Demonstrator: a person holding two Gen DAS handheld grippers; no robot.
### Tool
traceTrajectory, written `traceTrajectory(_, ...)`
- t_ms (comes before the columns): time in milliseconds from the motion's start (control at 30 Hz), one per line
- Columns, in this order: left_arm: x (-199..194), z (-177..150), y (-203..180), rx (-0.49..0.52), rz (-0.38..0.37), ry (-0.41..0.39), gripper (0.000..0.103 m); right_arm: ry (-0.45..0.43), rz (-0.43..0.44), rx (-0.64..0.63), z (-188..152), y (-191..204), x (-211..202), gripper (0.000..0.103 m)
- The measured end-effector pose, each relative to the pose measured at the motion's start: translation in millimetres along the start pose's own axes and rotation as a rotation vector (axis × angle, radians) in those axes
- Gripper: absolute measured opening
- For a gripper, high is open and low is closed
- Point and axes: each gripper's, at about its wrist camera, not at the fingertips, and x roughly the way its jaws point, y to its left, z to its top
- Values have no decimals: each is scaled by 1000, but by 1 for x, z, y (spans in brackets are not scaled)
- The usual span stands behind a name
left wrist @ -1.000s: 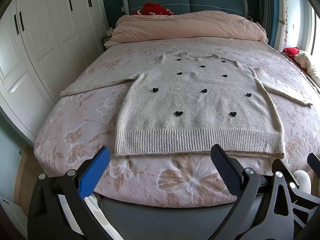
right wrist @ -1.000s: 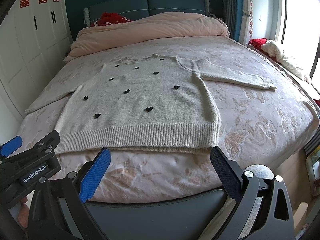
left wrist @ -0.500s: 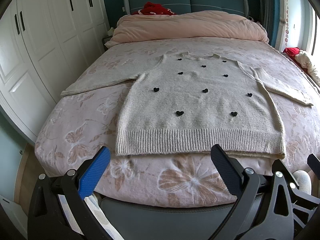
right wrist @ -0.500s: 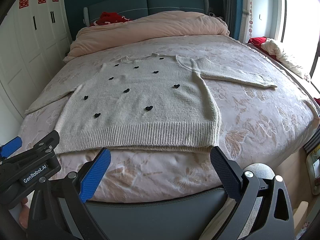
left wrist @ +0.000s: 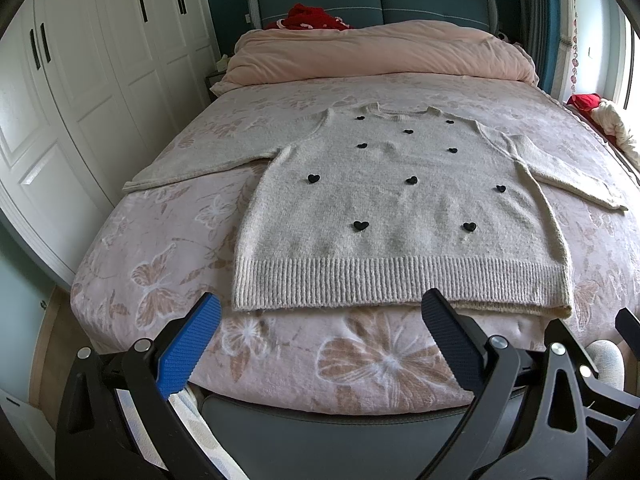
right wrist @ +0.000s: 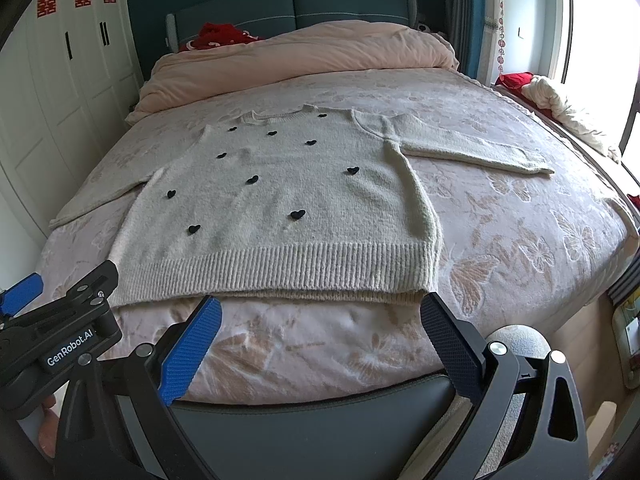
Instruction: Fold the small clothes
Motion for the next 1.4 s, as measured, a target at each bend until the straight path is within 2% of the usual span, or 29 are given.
traceTrajectory(700, 3, -5, 4, 1, 5, 7, 98, 20, -1, 8, -5, 1, 5, 98)
traceTrajectory(800, 10, -8, 4, 4, 3, 19, 98, 36, 9, 1, -6, -1, 12, 98)
traceTrajectory(900, 23, -7, 6, -21, -35, 62, 98, 58, 42, 5, 0, -15, 29, 98)
traceTrajectory(1033, 50, -4, 26, -107, -69, 134, 98, 77, 80, 160, 28, -88, 63, 98)
traceTrajectory(1133, 71, 2, 37, -166, -77, 181, 98, 81, 75, 349, 61, -179, 100, 98)
traceTrajectory(1200, 81, 6, 41, -186, -66, 188, 98, 51, 14, 473, 86, -252, 126, 98)
traceTrajectory(1333, 102, 16, 40, -186, -29, 186, 98, 22, -71, 622, 123, -359, 174, 97)
traceTrajectory(1400, 112, 20, 37, -190, -17, 185, 98, 27, -91, 709, 135, -405, 202, 91)
